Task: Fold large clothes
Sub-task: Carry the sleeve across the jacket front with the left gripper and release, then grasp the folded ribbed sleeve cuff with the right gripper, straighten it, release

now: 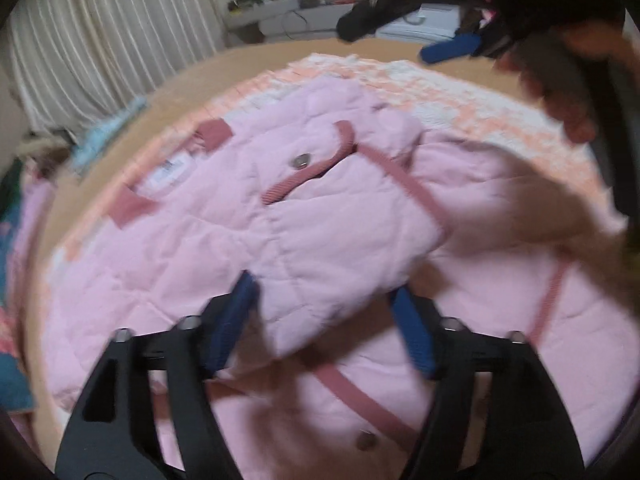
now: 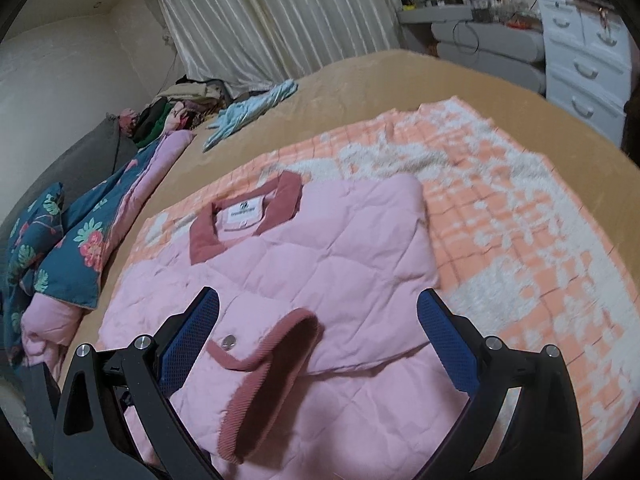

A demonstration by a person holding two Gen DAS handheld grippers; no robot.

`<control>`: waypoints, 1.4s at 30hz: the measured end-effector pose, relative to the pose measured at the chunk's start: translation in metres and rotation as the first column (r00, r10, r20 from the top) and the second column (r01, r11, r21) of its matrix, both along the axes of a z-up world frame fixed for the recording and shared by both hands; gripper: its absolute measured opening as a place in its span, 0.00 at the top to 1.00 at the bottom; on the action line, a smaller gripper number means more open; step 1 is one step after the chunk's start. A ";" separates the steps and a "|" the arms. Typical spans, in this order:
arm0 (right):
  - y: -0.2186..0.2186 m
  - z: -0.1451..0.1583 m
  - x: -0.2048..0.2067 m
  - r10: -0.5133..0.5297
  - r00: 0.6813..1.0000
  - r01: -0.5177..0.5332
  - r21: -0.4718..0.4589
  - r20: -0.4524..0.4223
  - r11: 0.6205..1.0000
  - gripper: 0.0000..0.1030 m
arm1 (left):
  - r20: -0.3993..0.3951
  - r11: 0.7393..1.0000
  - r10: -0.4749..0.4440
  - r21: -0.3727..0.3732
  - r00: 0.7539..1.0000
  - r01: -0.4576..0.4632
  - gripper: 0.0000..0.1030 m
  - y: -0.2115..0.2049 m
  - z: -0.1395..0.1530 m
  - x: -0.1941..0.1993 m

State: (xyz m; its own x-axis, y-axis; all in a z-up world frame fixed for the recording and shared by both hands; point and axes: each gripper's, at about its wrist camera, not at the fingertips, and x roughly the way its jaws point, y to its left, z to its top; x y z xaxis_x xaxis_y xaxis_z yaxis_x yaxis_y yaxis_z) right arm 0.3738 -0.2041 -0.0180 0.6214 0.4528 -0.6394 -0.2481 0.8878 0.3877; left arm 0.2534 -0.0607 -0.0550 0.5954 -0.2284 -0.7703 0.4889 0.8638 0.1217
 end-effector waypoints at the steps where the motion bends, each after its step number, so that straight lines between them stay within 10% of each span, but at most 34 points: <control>1: 0.001 -0.002 0.001 0.009 1.000 -0.009 0.003 -0.010 1.000 0.04 | -0.022 0.999 -0.010 -0.040 1.000 0.009 0.23 0.001 0.004 -0.001; 13: 0.043 -0.043 -0.011 0.116 0.973 -0.107 0.057 -0.198 0.993 0.04 | 0.058 0.947 0.281 -0.179 0.958 -0.267 0.09 0.103 0.065 0.018; 17: 0.068 -0.055 -0.022 0.156 0.960 -0.144 0.067 -0.232 0.987 0.05 | 0.048 0.880 0.444 -0.210 0.895 -0.425 0.09 0.155 0.068 0.030; 21: 0.081 -0.062 -0.027 0.180 0.948 -0.169 0.062 -0.263 0.984 0.25 | 0.013 0.790 0.568 -0.290 0.823 -0.540 0.09 0.209 0.075 0.030; 28: 0.089 -0.036 -0.041 0.251 0.962 -0.250 0.022 -0.106 0.968 0.79 | -0.022 0.705 0.651 -0.353 0.759 -0.615 0.09 0.253 0.082 0.021; 35: 0.107 0.051 -0.057 0.352 0.889 -0.289 -0.239 0.293 0.927 0.87 | -0.039 0.650 0.676 -0.438 0.736 -0.621 0.09 0.263 0.084 0.025; 42: 0.086 0.053 -0.030 0.292 0.896 -0.219 -0.241 0.335 0.946 0.89 | -0.025 0.656 0.673 -0.442 0.739 -0.612 0.09 0.261 0.081 0.032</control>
